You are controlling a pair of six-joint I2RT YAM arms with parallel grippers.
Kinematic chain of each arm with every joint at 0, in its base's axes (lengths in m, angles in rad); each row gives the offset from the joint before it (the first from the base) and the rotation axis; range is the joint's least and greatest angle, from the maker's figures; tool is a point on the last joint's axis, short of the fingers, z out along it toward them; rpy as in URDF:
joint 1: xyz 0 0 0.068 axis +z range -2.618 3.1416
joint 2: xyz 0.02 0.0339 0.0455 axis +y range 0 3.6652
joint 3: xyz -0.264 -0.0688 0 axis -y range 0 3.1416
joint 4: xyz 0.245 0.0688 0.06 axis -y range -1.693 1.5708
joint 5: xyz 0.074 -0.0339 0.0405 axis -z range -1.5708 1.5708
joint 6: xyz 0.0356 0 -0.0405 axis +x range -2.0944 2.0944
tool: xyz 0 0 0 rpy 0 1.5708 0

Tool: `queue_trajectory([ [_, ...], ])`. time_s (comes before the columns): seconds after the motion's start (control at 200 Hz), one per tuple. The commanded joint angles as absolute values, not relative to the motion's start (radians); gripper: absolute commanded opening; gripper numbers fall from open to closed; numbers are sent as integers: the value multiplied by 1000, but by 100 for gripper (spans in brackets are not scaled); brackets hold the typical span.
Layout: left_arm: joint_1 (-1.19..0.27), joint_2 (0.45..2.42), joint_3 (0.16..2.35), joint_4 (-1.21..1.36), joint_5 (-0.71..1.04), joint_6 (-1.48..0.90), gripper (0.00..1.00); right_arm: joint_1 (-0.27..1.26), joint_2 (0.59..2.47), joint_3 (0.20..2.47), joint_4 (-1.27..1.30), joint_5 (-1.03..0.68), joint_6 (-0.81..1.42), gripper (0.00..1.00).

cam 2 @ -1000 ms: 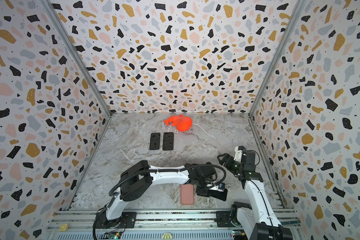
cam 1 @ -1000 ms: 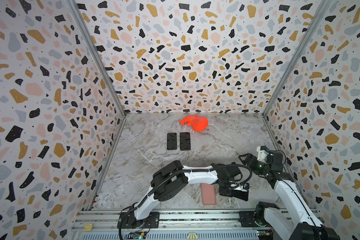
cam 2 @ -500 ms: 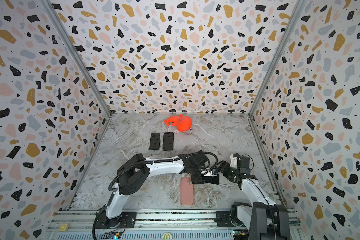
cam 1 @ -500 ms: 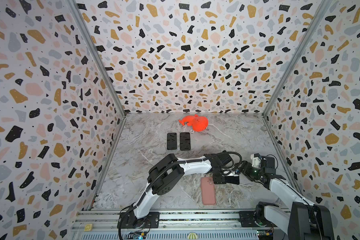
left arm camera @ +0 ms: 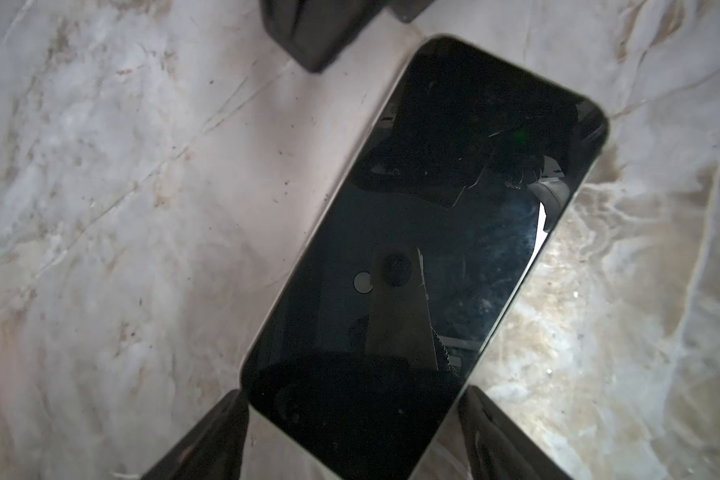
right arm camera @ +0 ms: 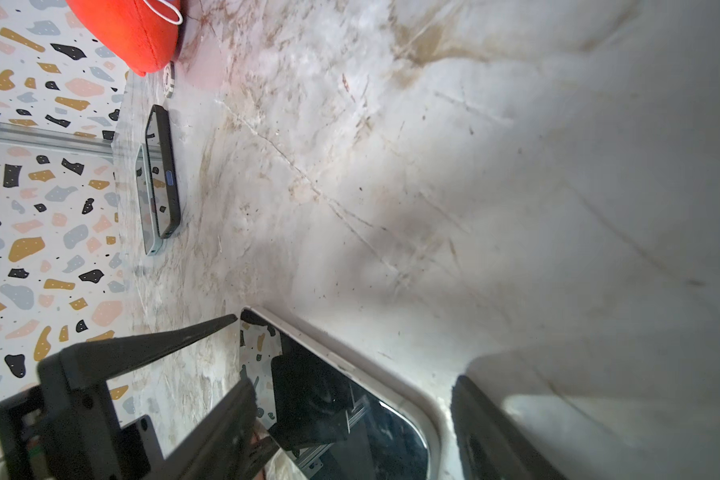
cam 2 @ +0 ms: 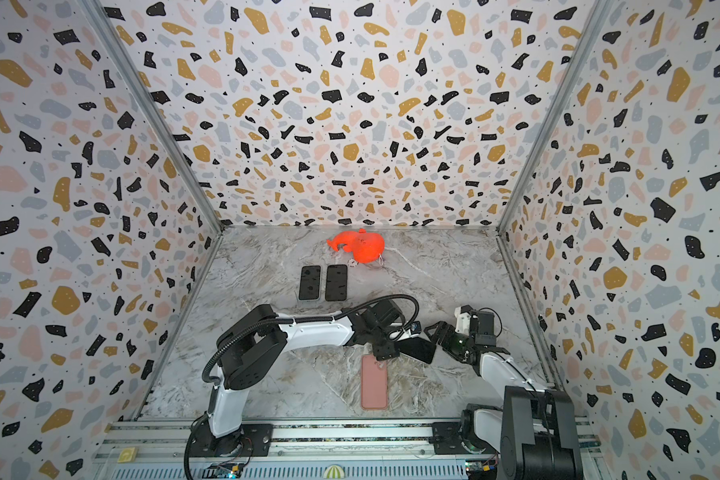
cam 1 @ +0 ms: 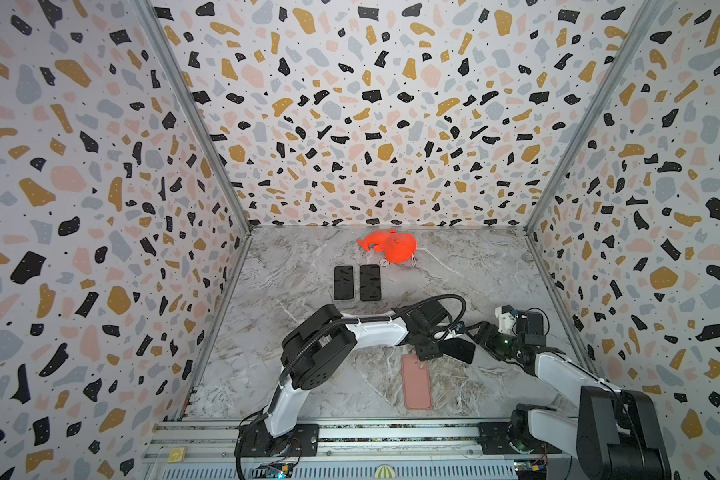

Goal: Put the phone into the phone case
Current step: 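Lift the black phone with the left gripper toward the pink case while right approaches, then lower the black phone beside the pink case with the left gripper while right grips it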

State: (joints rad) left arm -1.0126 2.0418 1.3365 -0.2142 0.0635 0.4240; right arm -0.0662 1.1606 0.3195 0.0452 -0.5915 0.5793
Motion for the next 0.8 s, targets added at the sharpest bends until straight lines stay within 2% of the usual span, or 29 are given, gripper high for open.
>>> queue_trajectory([
  [0.0,-1003,2031,1296,-180,17,362,80,-54,1162,292,-25,-556,550,76],
  [0.31,-999,1952,1205,-65,-119,231,77,85,1134,296,-86,-492,564,70],
  [0.606,-996,1807,1093,30,-184,86,77,284,968,262,-172,-322,653,66],
  [0.796,-972,1689,1036,68,-118,-68,73,414,974,257,-189,-253,712,67],
])
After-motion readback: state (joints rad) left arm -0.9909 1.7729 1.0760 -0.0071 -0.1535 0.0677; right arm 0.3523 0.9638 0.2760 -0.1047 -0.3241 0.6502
